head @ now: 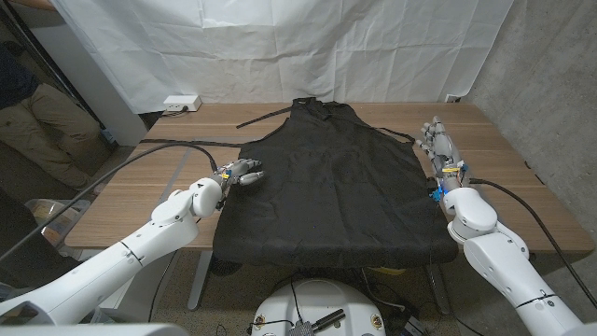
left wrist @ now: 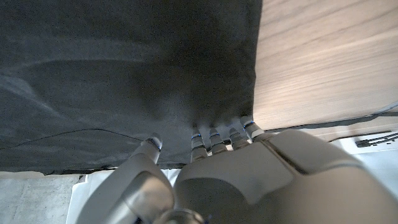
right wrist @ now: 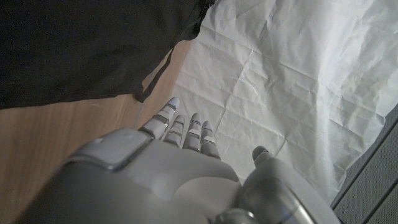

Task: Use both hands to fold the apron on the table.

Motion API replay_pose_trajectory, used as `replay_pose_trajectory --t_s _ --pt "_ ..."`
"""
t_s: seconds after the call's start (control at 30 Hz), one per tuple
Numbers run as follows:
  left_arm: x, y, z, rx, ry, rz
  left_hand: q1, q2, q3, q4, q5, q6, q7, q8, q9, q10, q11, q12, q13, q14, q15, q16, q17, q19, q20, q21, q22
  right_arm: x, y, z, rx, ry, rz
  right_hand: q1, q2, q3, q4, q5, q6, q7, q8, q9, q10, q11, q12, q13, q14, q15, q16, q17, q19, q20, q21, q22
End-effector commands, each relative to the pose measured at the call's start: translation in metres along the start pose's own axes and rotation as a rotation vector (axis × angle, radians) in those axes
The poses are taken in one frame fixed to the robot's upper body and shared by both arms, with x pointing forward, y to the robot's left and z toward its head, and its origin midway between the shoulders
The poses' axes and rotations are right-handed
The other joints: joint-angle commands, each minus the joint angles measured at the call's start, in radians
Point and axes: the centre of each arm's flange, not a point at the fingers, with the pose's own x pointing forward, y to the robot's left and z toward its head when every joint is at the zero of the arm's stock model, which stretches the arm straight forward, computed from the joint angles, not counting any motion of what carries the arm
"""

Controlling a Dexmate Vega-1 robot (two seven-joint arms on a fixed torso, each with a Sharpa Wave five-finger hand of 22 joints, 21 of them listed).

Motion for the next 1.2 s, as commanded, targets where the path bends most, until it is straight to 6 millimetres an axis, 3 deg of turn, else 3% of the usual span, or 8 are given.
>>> replay_pose_trajectory --t_s 0.03,0.33,0.37,0.53,0.6,0.77,0.87,1.2 --pt "0.002 -0.003 -0.001 0.028 0.022 -0.03 -0.011 -0.005 -0.009 0.004 -0.002 -0.009 -0.001 -0.003 0.003 -0.015 -0.005 -0.005 0.005 -0.012 -0.06 0.001 0.003 -0.014 -0.004 -0.006 0.004 0.001 0.016 -0.002 -0.14 0.151 0.05 -0.008 0.011 -0.006 0.003 -0.004 -0.004 0.012 0.0 0.004 -0.008 0.01 -0.002 0.005 -0.009 0.007 0.001 0.002 0.005 0.006 0.005 0.002" --pt "0.002 -0.006 -0.001 0.024 0.026 -0.039 -0.019 -0.018 -0.018 0.003 -0.001 -0.011 -0.003 -0.002 0.003 -0.016 -0.004 -0.004 0.005 -0.018 -0.06 0.002 0.003 -0.019 -0.001 -0.012 0.004 0.007 0.021 0.002 -0.253 0.217 0.04 0.005 0.001 -0.003 -0.011 -0.007 0.001 0.025 0.004 0.005 -0.012 0.02 -0.001 0.005 -0.01 0.014 0.001 -0.001 0.003 0.014 0.004 0.001" --pt "0.002 -0.006 -0.001 0.025 0.027 -0.04 -0.021 -0.02 -0.02 0.003 -0.001 -0.011 -0.003 -0.002 0.003 -0.016 -0.004 -0.004 0.005 -0.019 -0.059 0.002 0.004 -0.02 0.0 -0.012 0.004 0.007 0.021 0.004 -0.279 0.226 0.029 0.011 -0.001 -0.001 -0.018 -0.008 0.007 0.028 0.006 0.005 -0.009 0.023 0.001 0.005 -0.007 0.014 0.002 -0.002 0.004 0.014 0.004 0.001" --pt "0.002 -0.006 -0.002 0.019 0.031 -0.04 -0.026 -0.029 -0.026 0.003 -0.001 -0.013 -0.001 -0.001 0.003 -0.019 -0.004 -0.004 0.005 -0.022 -0.057 0.002 0.004 -0.021 0.001 -0.015 0.004 0.007 0.024 0.008 -0.368 0.257 -0.025 0.095 -0.023 0.024 -0.094 -0.021 0.065 0.036 0.025 0.005 0.047 0.035 0.02 0.006 0.045 0.021 0.014 -0.006 0.044 0.021 0.013 0.0" --pt "0.003 -0.006 -0.002 0.013 0.028 -0.038 -0.027 -0.031 -0.027 0.003 0.0 -0.014 -0.001 -0.001 0.003 -0.019 -0.004 -0.004 0.005 -0.023 -0.058 0.003 0.004 -0.021 0.0 -0.015 0.004 0.008 0.025 0.009 -0.392 0.273 -0.041 0.115 -0.025 0.031 -0.112 -0.025 0.08 0.037 0.028 0.006 0.061 0.036 0.023 0.006 0.062 0.021 0.017 -0.006 0.056 0.022 0.015 0.0" --pt "0.004 -0.006 -0.003 0.004 0.021 -0.034 -0.03 -0.035 -0.031 0.003 0.001 -0.013 0.001 -0.001 0.003 -0.019 -0.004 -0.003 0.005 -0.023 -0.057 0.004 0.004 -0.021 -0.001 -0.017 0.004 0.013 0.028 0.008 -0.432 0.317 -0.041 0.15 -0.017 0.047 -0.139 -0.028 0.095 0.031 0.031 0.006 0.073 0.033 0.023 0.006 0.073 0.018 0.016 -0.006 0.07 0.02 0.016 0.0" --pt "0.005 -0.006 -0.003 0.004 0.018 -0.035 -0.033 -0.037 -0.033 0.004 0.001 -0.014 0.002 0.0 0.003 -0.015 -0.003 -0.001 0.005 -0.022 -0.057 0.005 0.004 -0.021 -0.002 -0.018 0.004 0.018 0.028 0.007 -0.456 0.348 -0.035 0.189 0.011 0.073 -0.164 -0.03 0.102 0.027 0.029 0.006 0.079 0.03 0.021 0.005 0.078 0.011 0.013 -0.006 0.073 0.017 0.013 0.0" --pt "0.005 -0.008 -0.005 -0.007 0.025 -0.039 -0.042 -0.038 -0.037 0.008 0.003 -0.014 0.006 0.0 0.003 -0.016 -0.003 -0.001 0.005 -0.021 -0.057 0.007 0.004 -0.02 -0.003 -0.02 0.005 0.033 0.025 0.014 -0.532 0.4 -0.046 0.229 0.017 0.092 -0.198 -0.04 0.111 0.022 0.025 0.006 0.085 0.028 0.018 0.006 0.068 0.016 0.004 -0.007 0.049 0.023 0.002 0.001"
